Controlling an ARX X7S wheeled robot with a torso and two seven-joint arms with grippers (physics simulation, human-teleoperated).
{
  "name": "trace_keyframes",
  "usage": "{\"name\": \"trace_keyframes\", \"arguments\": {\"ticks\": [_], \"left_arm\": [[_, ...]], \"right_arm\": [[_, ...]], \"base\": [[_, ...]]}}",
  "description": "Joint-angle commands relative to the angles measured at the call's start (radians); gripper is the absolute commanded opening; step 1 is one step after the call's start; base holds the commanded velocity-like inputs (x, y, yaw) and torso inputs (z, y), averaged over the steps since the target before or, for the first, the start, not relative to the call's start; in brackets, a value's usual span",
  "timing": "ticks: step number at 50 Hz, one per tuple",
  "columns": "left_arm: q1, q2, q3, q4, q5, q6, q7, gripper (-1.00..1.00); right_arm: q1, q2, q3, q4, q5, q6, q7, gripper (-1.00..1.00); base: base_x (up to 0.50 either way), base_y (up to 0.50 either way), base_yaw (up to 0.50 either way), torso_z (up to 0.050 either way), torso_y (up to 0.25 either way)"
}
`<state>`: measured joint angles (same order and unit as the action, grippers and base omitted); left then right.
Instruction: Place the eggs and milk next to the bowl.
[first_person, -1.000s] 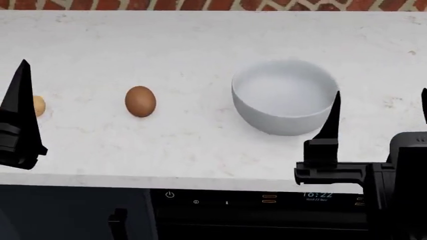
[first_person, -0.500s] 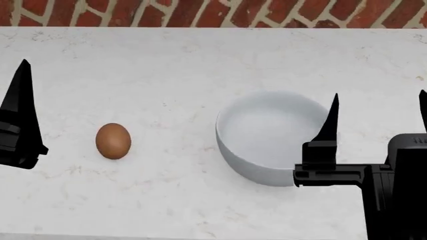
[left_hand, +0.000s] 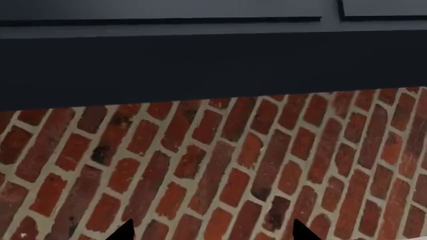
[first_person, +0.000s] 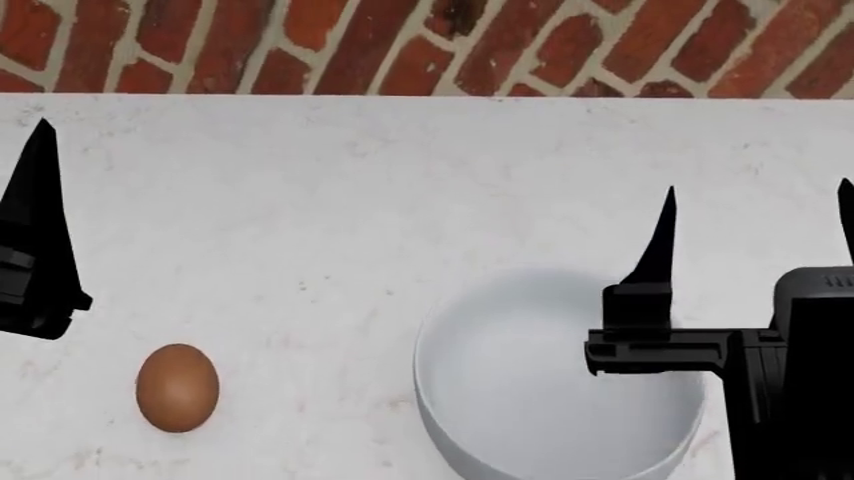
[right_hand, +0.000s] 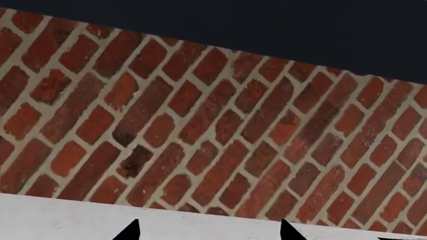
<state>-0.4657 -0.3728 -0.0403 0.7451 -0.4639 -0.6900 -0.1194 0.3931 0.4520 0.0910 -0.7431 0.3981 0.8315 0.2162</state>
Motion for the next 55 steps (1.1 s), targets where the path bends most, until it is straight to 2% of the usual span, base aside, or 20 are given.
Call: {"name": "trace_keyframes", "arguments": {"ticks": [1,10,16,17,21,23,26,28,31,33,40,43,47,55], "left_arm": [[0.003,-0.003,0.002,-0.001,-0.003,0.005,-0.003,1.0],[0.008,-0.006,0.0,0.006,-0.009,0.001,-0.009,1.0],[0.017,-0.006,0.005,0.001,-0.006,0.011,-0.007,1.0],[0.018,-0.005,0.007,-0.001,-0.005,0.014,-0.007,1.0],[0.023,-0.002,0.014,-0.014,-0.001,0.031,0.0,1.0],[0.022,-0.001,0.016,-0.017,-0.002,0.033,0.001,1.0],[0.021,0.001,0.022,-0.021,-0.001,0.038,0.002,1.0],[0.019,0.002,0.025,-0.023,0.0,0.039,0.001,1.0],[0.016,0.004,0.028,-0.026,-0.001,0.041,0.0,1.0],[0.018,0.006,0.035,-0.031,0.003,0.047,0.001,1.0],[0.019,0.007,0.036,-0.035,0.001,0.056,0.001,1.0],[0.029,0.008,0.033,-0.038,0.001,0.064,0.001,1.0],[0.033,0.007,0.028,-0.037,-0.002,0.068,0.001,1.0],[0.031,0.005,0.027,-0.035,-0.007,0.067,-0.003,1.0]], "right_arm": [[0.003,0.002,-0.001,-0.016,0.007,0.018,0.012,1.0],[0.016,0.005,0.007,-0.046,0.026,0.086,0.036,1.0],[0.112,-0.007,0.048,-0.158,0.111,0.381,0.12,1.0],[0.153,-0.032,0.079,-0.188,0.147,0.52,0.151,1.0],[0.226,-0.088,0.185,-0.3,0.239,0.72,0.183,1.0],[0.231,-0.067,0.222,-0.298,0.368,0.738,0.306,1.0],[0.258,-0.012,0.309,-0.265,0.726,0.738,0.594,1.0],[0.277,0.047,0.312,-0.218,0.928,0.736,0.806,1.0],[0.283,0.089,0.323,-0.166,1.118,0.72,1.001,1.0],[0.277,0.109,0.332,-0.165,1.19,0.688,1.057,1.0],[0.257,0.175,0.303,-0.122,1.302,0.625,1.287,1.0],[0.229,0.195,0.299,-0.117,1.29,0.62,1.335,1.0],[0.184,0.198,0.311,-0.119,1.285,0.591,1.345,1.0],[-0.008,0.328,0.25,-0.111,1.188,0.345,1.354,1.0]], "base": [[0.27,0.0,0.0,0.0,0.0],[0.0,0.0,0.0,0.0,0.0],[0.0,0.0,0.0,0.0,0.0],[0.0,0.0,0.0,0.0,0.0],[0.0,0.0,0.0,0.0,0.0],[0.0,0.0,0.0,0.0,0.0],[0.0,0.0,0.0,0.0,0.0],[0.0,0.0,0.0,0.0,0.0],[0.0,0.0,0.0,0.0,0.0],[0.0,0.0,0.0,0.0,0.0],[0.0,0.0,0.0,0.0,0.0],[0.0,0.0,0.0,0.0,0.0],[0.0,0.0,0.0,0.0,0.0],[0.0,0.0,0.0,0.0,0.0]]}}
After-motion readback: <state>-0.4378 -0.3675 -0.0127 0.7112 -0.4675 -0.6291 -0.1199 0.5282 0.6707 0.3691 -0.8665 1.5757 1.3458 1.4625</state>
